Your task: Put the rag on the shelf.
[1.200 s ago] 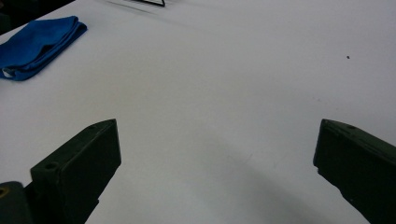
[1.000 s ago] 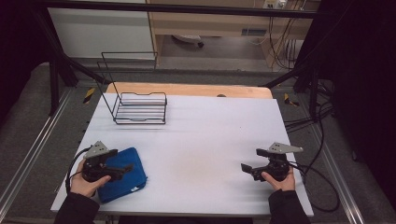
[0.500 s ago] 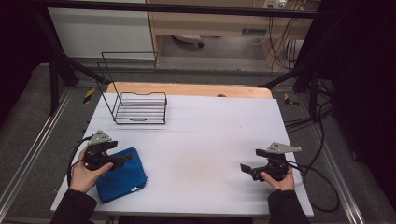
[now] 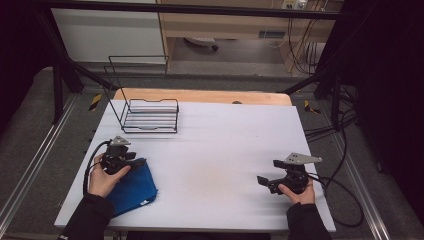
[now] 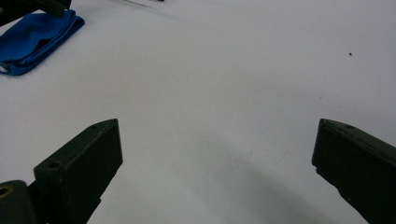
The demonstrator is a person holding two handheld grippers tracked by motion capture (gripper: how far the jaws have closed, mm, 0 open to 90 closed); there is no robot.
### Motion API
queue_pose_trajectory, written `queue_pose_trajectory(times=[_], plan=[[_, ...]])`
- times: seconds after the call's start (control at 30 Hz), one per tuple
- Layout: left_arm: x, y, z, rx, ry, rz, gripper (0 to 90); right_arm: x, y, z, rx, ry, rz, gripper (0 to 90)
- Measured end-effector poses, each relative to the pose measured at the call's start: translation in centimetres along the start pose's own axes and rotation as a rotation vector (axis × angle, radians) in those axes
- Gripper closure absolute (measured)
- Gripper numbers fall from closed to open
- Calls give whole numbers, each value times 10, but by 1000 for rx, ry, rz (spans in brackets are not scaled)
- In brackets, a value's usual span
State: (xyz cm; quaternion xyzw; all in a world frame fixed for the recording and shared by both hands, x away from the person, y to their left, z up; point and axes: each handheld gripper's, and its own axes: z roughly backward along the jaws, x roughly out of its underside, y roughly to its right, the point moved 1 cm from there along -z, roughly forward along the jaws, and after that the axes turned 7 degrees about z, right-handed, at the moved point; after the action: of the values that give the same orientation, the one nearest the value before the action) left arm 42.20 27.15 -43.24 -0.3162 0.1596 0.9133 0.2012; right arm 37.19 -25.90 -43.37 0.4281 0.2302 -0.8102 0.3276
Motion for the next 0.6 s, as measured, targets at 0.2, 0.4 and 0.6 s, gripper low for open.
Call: queue_pose_trajectory(times=[0.2,0.4,0.6], plan=[[2,-1,-11,-7,-46,-16,578,0,0,-1,-3,-6,-1,24],[2,-1,-14,-9,-58,-10,617,0,0,-1,-3,-5,1,24],[2,0,-15,-4,-61,-29,735,0,0,-1,-4,-5,2,25]])
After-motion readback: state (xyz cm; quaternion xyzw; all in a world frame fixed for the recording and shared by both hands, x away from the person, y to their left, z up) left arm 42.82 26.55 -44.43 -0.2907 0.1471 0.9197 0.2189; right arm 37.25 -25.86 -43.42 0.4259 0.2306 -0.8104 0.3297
